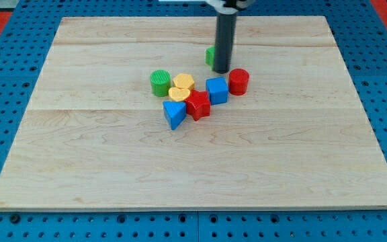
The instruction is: Move the red circle above the blue cube
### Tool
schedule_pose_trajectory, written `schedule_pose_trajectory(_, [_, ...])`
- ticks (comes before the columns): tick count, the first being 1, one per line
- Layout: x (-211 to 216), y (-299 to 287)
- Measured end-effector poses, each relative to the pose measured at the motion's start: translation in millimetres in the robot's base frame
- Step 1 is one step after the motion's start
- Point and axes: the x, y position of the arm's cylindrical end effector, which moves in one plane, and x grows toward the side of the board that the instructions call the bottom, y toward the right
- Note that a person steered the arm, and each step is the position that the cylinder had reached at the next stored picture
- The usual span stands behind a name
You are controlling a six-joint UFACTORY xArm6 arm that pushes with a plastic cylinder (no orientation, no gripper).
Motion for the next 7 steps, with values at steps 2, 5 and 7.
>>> schedule_pose_trajectory(2, [-5, -10])
schedule_pose_trajectory(5, [-5, 57])
schedule_pose_trajectory(7, [12, 105])
